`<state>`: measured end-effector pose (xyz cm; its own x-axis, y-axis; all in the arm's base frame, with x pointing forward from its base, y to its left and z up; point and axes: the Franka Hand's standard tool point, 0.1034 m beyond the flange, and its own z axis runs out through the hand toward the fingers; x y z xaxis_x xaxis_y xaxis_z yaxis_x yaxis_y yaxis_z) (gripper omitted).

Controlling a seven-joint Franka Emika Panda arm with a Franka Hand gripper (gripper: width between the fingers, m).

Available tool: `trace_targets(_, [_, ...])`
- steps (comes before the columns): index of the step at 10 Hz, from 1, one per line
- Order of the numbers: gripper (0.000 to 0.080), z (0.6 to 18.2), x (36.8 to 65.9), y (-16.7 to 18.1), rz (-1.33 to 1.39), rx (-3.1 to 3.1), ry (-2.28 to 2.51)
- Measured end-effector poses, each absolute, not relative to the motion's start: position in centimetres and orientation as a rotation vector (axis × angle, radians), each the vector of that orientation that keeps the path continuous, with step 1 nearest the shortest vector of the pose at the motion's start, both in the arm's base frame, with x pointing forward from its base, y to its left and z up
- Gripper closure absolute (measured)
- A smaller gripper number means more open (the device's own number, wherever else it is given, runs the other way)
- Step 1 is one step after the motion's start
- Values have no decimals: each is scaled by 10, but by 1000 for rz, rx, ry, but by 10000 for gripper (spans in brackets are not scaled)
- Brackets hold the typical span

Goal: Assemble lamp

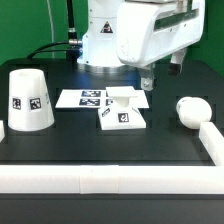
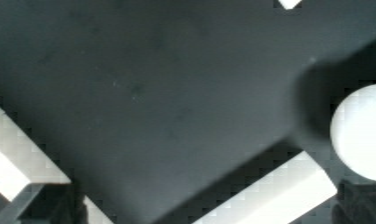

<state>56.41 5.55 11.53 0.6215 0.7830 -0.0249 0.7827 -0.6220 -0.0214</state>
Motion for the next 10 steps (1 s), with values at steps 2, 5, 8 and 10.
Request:
trace_targets(2, [100,115,564,56,50,-2821,-1362])
trace_targets(5, [100,115,561,53,47,-2821,-1363])
trace_targets(8, [100,110,503,26,59,-2837,-1343])
trace_targets(10, [100,99,470,2,83,-2846,-1297])
